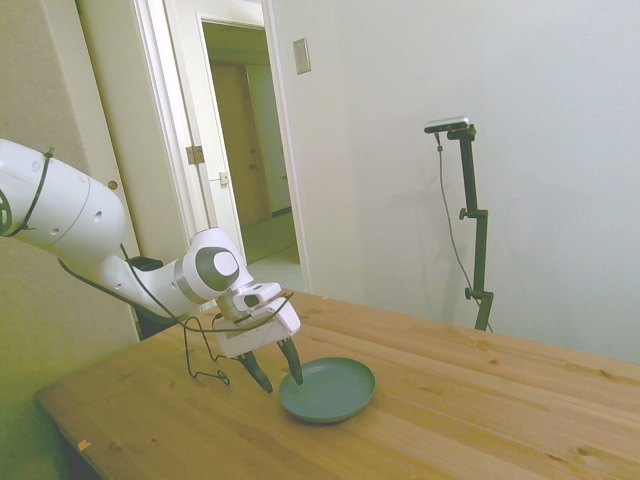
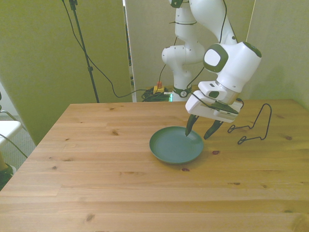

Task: Load the plate

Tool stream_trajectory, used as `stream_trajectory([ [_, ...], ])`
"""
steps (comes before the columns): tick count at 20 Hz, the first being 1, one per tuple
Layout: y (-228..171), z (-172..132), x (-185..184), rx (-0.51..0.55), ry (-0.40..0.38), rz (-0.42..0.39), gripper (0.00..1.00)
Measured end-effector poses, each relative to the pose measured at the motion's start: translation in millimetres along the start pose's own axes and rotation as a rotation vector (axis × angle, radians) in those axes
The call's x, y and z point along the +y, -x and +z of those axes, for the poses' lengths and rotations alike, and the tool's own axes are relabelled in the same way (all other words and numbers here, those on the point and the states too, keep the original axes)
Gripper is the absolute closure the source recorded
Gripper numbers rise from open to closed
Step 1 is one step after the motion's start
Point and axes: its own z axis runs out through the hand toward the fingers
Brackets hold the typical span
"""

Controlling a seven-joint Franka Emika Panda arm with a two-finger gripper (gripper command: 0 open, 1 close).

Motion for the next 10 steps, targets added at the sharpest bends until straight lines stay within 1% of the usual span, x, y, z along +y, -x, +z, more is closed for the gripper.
stream_trajectory([
  [5, -2.9, 3.9, 4.3, 0.023, 0.016, -0.017, 1.00],
  [10, -1.3, 5.2, 2.9, 0.031, 0.011, -0.032, 1.00],
])
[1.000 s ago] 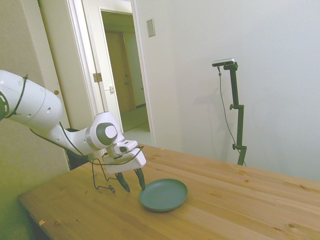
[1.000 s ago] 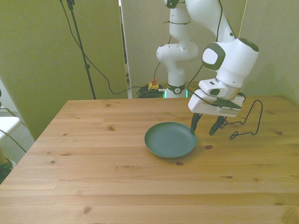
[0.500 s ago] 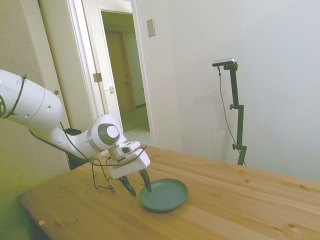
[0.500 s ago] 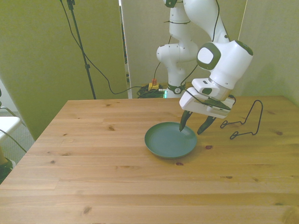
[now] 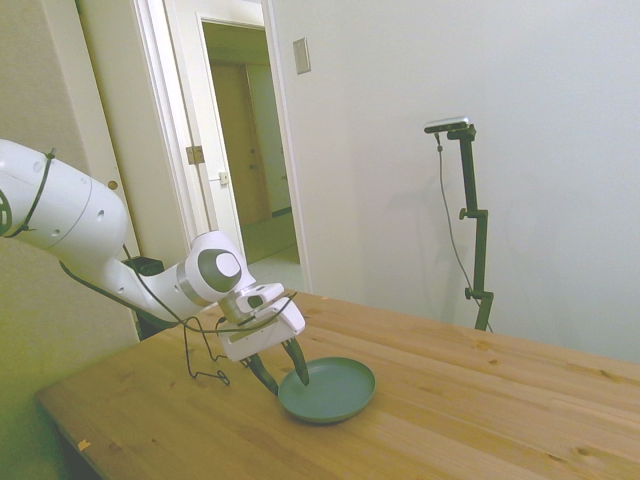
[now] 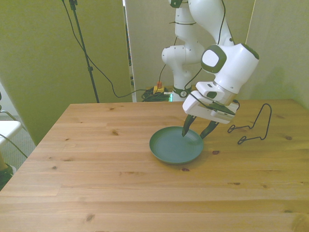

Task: Load the plate

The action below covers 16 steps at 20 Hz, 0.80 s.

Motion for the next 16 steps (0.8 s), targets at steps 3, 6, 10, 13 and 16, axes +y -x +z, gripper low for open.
stream_trajectory([
  [3, 1, 1, -1, 0.003, -0.005, -0.005, 1.00],
  [6, 2, 3, -1, 0.004, -0.009, -0.010, 1.00],
  [10, 3, 7, -1, 0.006, -0.008, -0.018, 1.00],
  [13, 3, 9, -2, 0.011, -0.003, -0.026, 1.00],
  [16, 4, 11, -3, 0.011, -0.005, -0.028, 1.00],
])
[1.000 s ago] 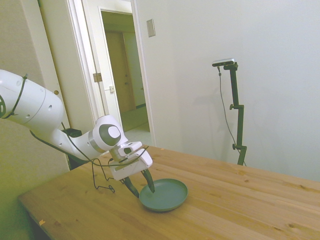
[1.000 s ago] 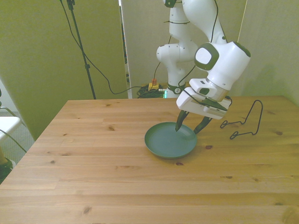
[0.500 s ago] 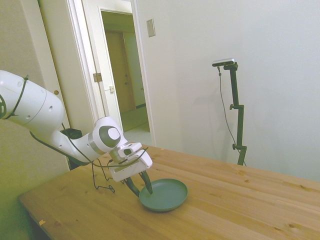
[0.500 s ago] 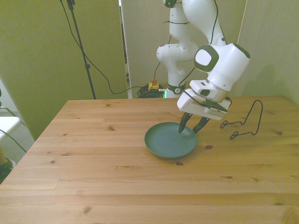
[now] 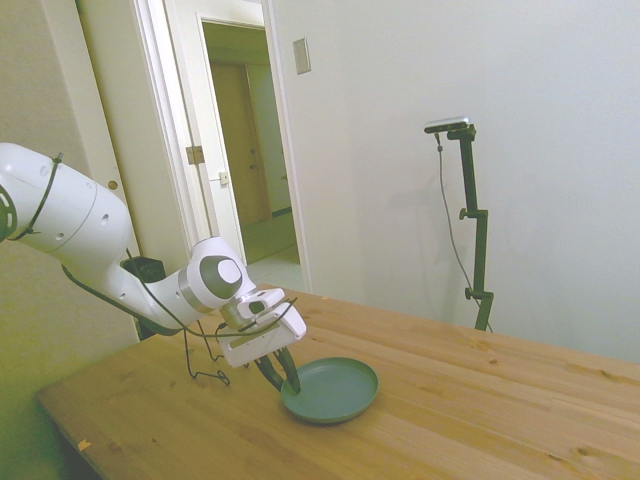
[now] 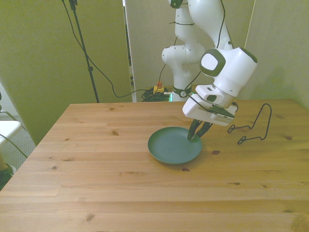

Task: Load the plate

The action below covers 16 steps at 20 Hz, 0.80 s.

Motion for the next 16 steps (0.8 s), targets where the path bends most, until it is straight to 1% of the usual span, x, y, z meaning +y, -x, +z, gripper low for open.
stream_trajectory([
  [9, -4, 0, 2, 0.009, -0.017, 0.004, 1.00],
  [10, -4, -2, 3, 0.004, -0.029, 0.004, 1.00],
  [12, -7, -8, 7, -0.024, -0.083, 0.007, 1.00],
  [14, -8, -19, 16, -0.053, -0.145, 0.002, 1.00],
  [16, -9, -32, 26, -0.066, -0.188, 0.002, 1.00],
])
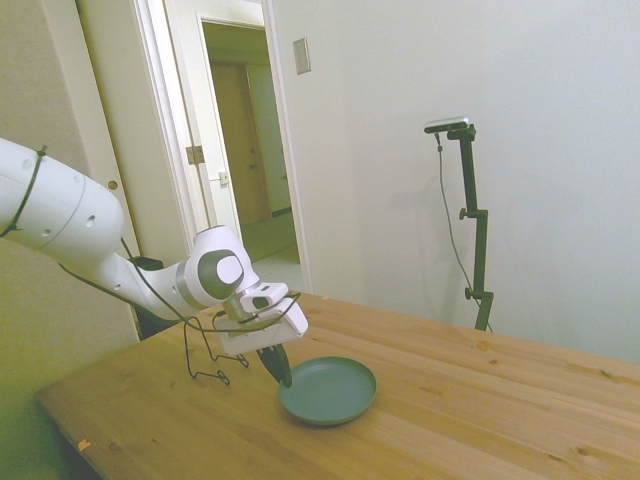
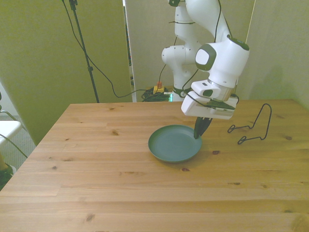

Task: Load the plate

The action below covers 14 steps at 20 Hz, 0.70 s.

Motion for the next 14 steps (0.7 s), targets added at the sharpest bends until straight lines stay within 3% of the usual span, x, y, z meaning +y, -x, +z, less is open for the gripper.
stream_trajectory([
  [6, 12, -45, 18, -0.030, -0.150, 0.016, 1.00],
  [14, 42, -142, 61, -0.104, -0.491, 0.057, 1.00],
])
